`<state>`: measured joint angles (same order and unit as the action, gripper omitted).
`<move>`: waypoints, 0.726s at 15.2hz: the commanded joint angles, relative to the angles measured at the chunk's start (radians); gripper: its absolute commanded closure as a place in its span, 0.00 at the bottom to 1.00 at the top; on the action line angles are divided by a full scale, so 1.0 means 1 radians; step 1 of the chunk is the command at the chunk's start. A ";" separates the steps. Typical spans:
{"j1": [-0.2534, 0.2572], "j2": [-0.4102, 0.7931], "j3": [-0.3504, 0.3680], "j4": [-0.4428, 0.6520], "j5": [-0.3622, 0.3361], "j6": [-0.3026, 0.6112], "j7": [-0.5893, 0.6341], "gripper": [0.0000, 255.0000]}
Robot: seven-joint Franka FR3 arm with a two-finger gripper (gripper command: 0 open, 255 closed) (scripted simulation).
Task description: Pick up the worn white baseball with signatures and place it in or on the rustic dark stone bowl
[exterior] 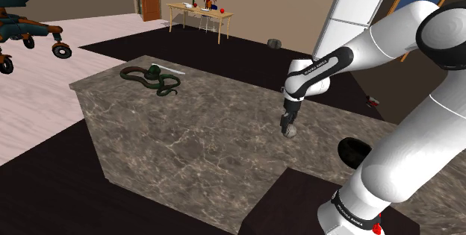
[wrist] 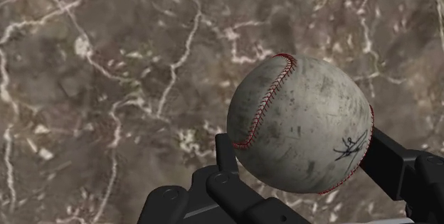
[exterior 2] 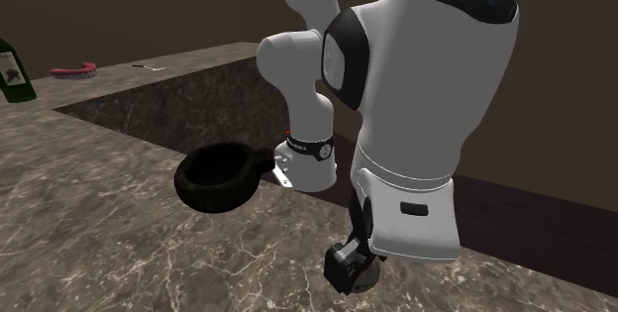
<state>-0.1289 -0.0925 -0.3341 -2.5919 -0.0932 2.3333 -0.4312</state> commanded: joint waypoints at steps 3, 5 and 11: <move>-0.002 -0.038 0.002 0.010 -0.012 -0.047 0.008 1.00; -0.004 -0.062 0.004 0.018 -0.018 -0.079 0.013 1.00; -0.007 -0.128 0.012 0.048 -0.032 -0.174 0.024 1.00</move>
<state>-0.1355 -0.2108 -0.3233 -2.5503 -0.1236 2.1767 -0.4089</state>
